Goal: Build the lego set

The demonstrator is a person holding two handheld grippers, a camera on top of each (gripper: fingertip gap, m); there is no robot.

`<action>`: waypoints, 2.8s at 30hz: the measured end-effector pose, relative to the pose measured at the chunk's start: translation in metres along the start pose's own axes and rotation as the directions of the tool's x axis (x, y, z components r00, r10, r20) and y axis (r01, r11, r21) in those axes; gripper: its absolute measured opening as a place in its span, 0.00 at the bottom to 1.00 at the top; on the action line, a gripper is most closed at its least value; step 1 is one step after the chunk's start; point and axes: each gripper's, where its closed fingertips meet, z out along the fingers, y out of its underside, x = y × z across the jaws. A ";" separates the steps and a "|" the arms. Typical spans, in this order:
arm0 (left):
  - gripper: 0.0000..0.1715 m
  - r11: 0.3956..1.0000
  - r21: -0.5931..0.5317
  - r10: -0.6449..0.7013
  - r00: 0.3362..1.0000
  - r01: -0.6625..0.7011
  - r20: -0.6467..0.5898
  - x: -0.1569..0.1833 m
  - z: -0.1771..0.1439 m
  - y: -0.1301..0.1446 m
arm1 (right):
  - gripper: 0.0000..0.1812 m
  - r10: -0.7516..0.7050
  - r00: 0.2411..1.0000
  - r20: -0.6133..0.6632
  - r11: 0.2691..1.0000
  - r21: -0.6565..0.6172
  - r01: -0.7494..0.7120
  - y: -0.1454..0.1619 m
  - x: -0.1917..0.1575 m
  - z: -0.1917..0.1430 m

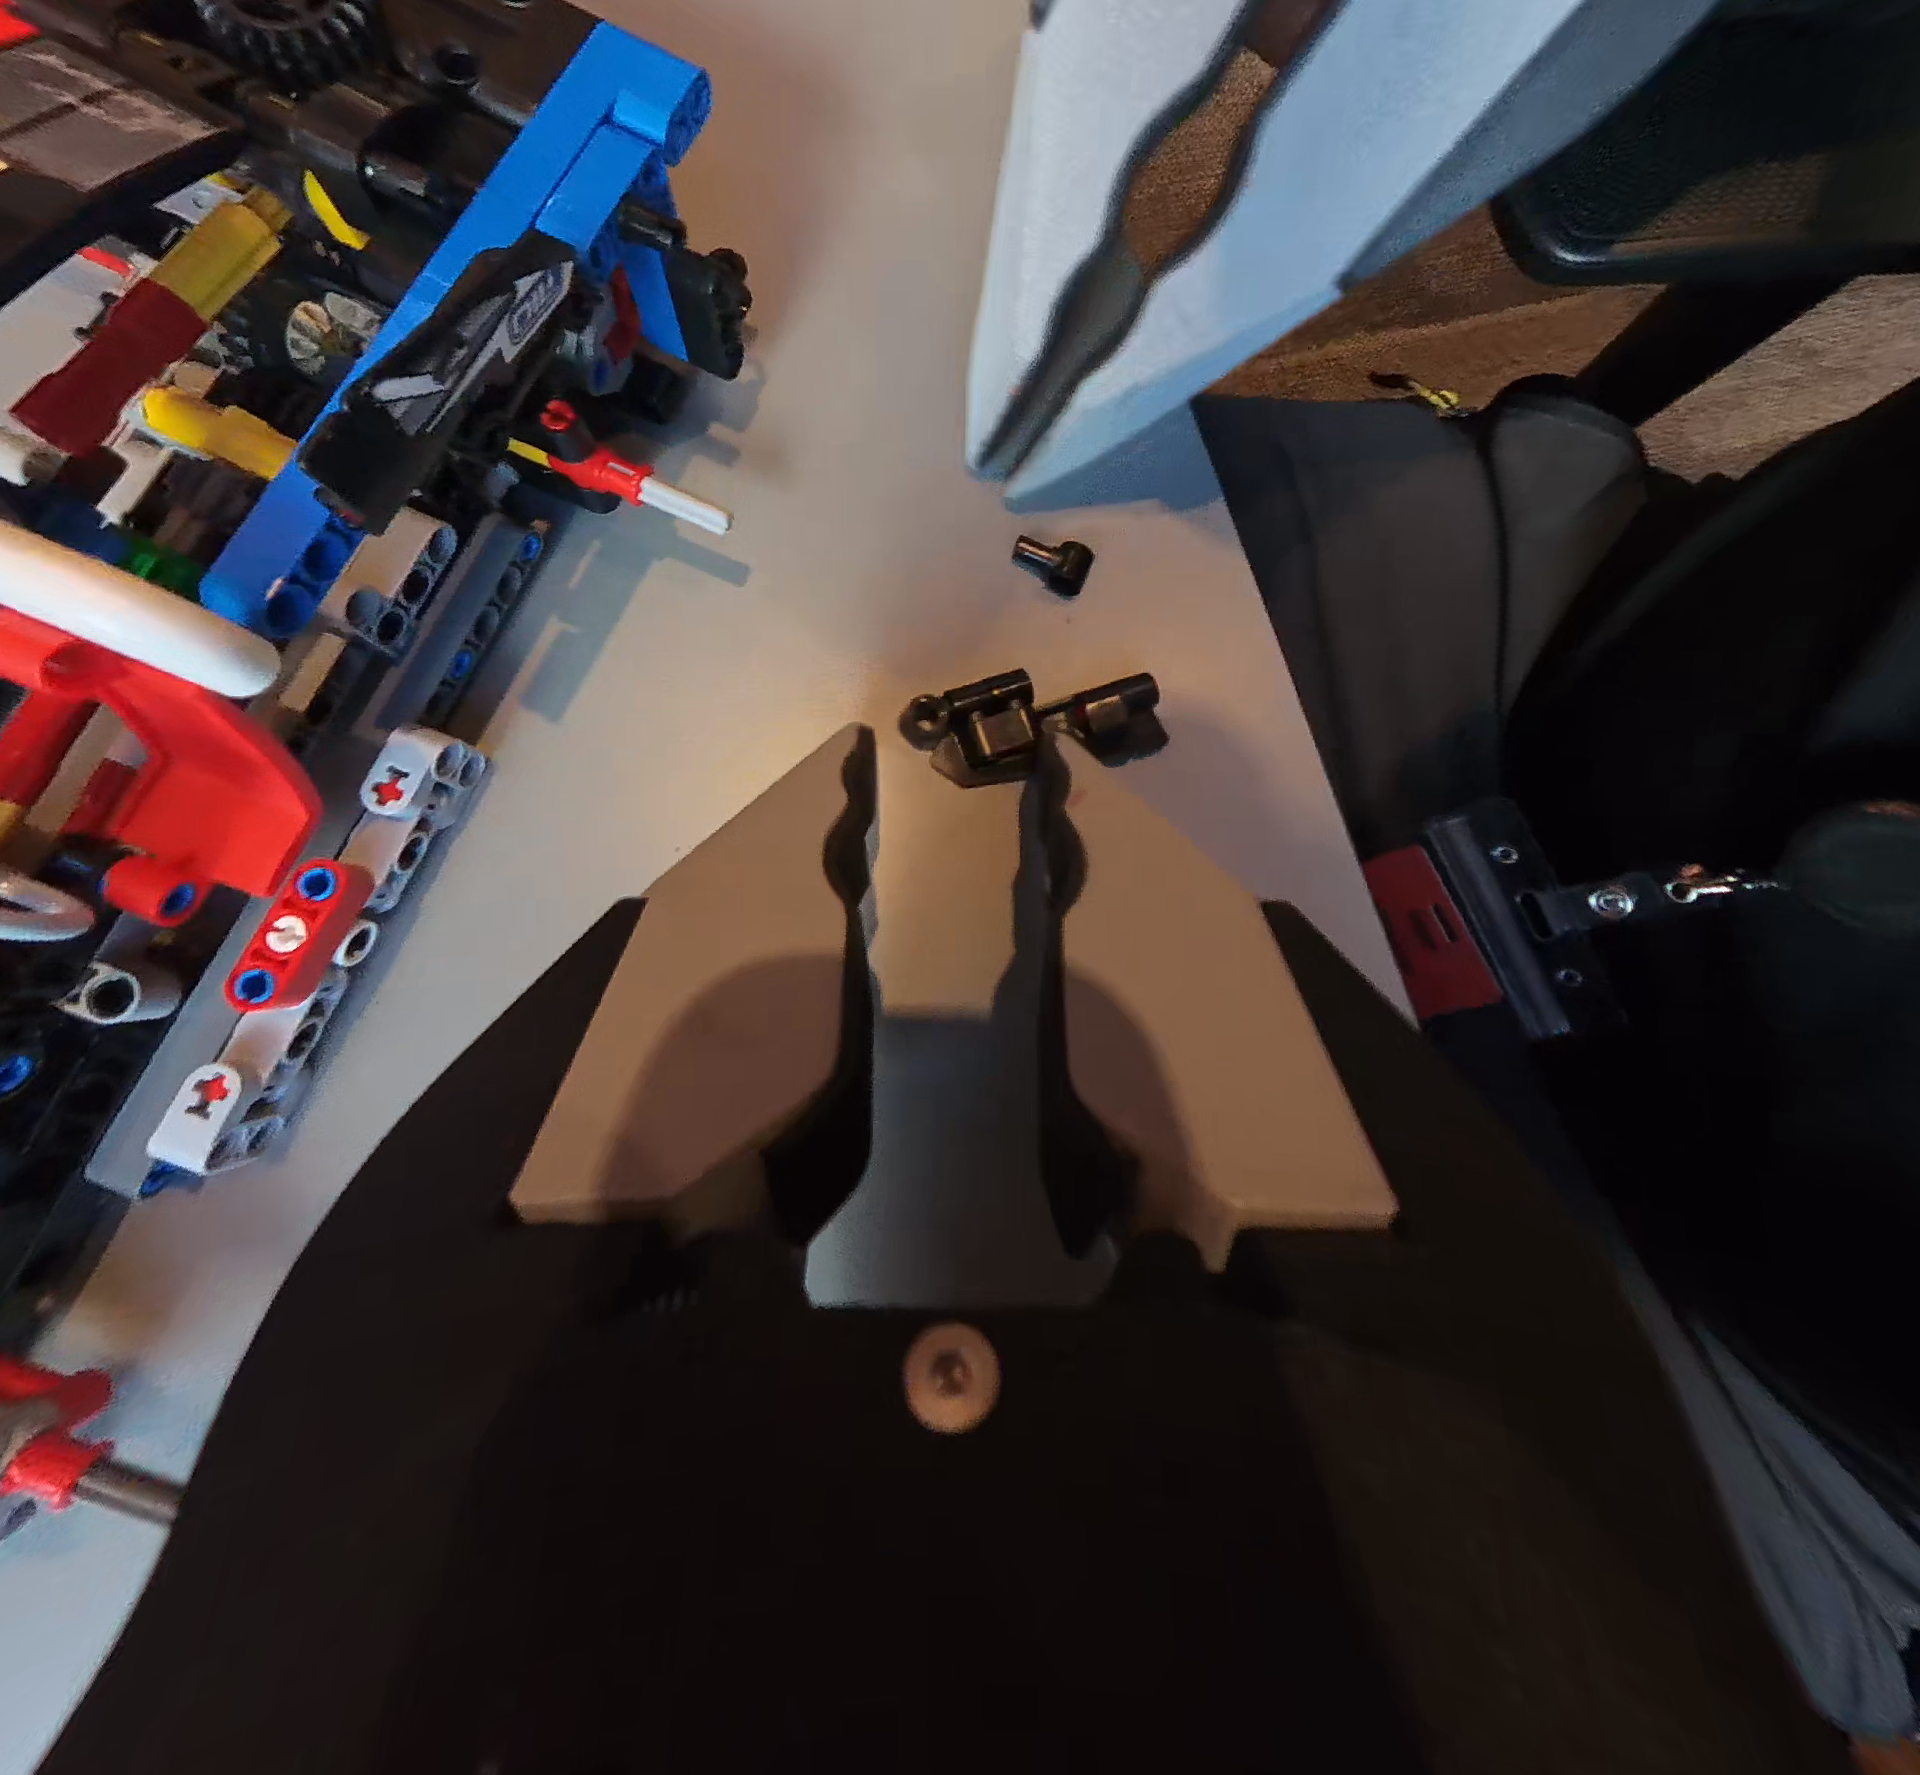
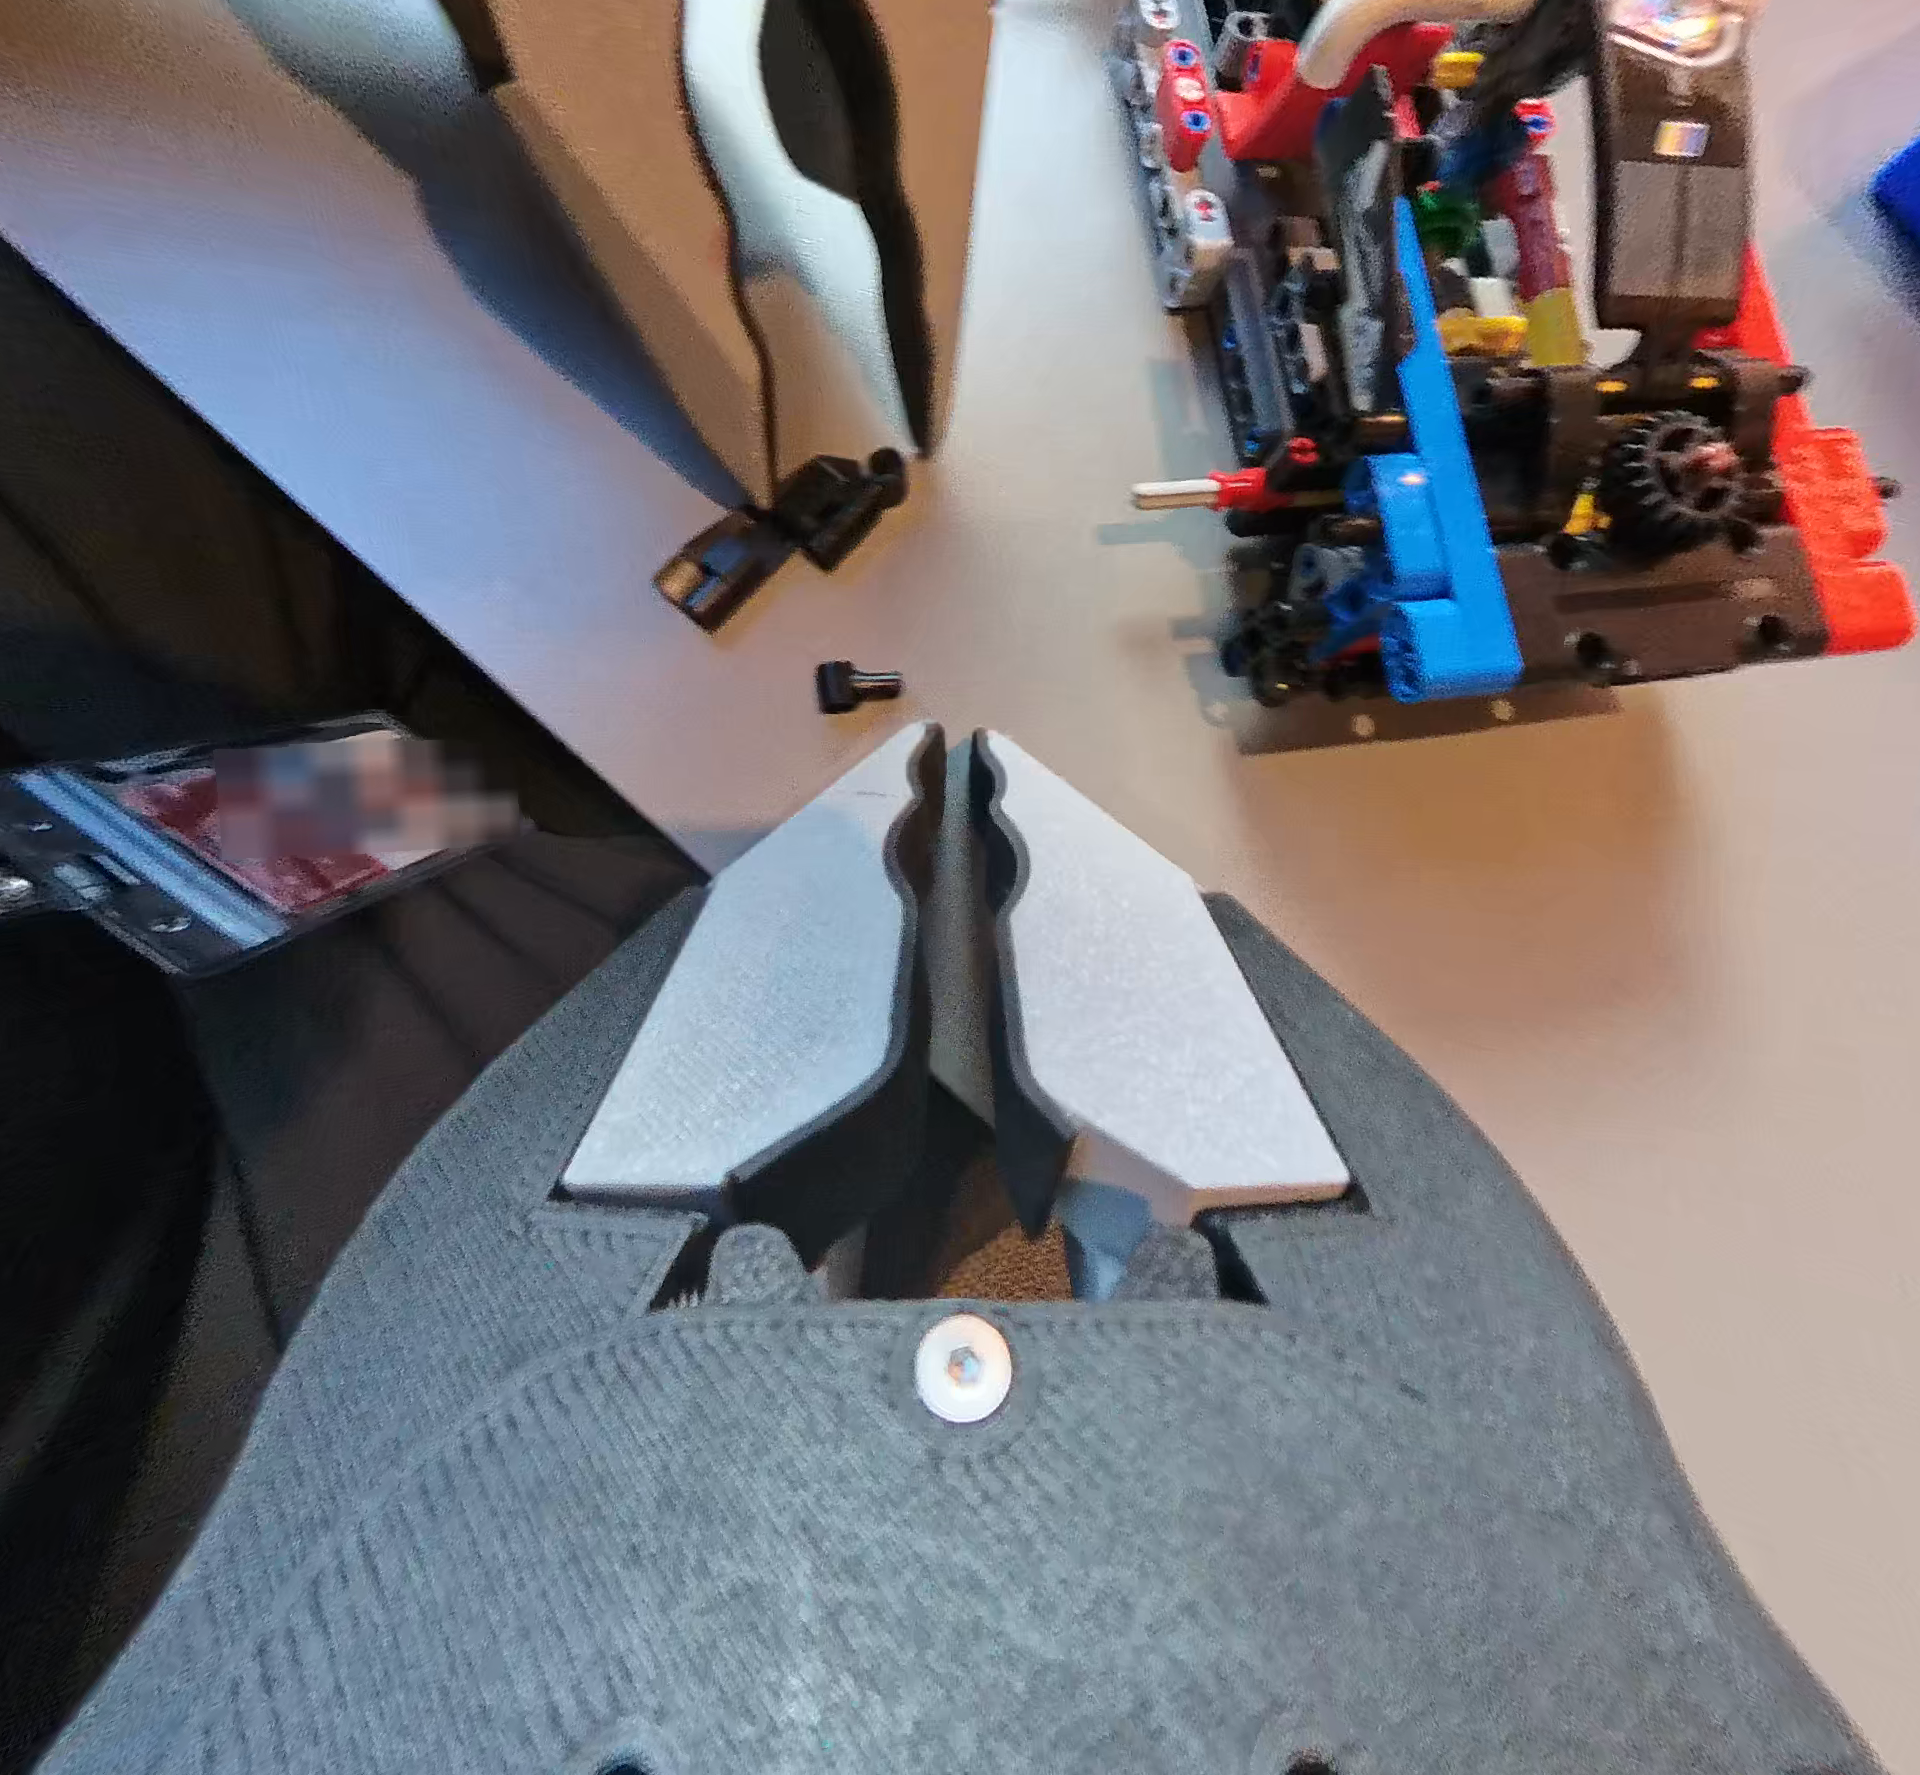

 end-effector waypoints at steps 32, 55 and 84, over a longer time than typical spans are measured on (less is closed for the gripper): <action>0.14 0.988 0.085 -0.136 0.984 0.127 0.117 0.019 -0.012 0.017 | 0.24 0.011 0.998 -0.061 0.997 0.081 -0.007 -0.002 -0.007 -0.005; 0.09 0.955 -0.044 0.280 0.938 -0.295 -0.205 0.026 0.011 -0.004 | 0.03 -0.270 0.935 0.228 0.962 0.024 0.272 -0.001 -0.011 -0.002; 0.08 0.937 0.072 0.344 0.863 -0.342 -0.371 0.047 0.026 -0.017 | 0.03 0.522 0.791 0.318 0.788 0.176 -0.591 0.022 -0.043 -0.055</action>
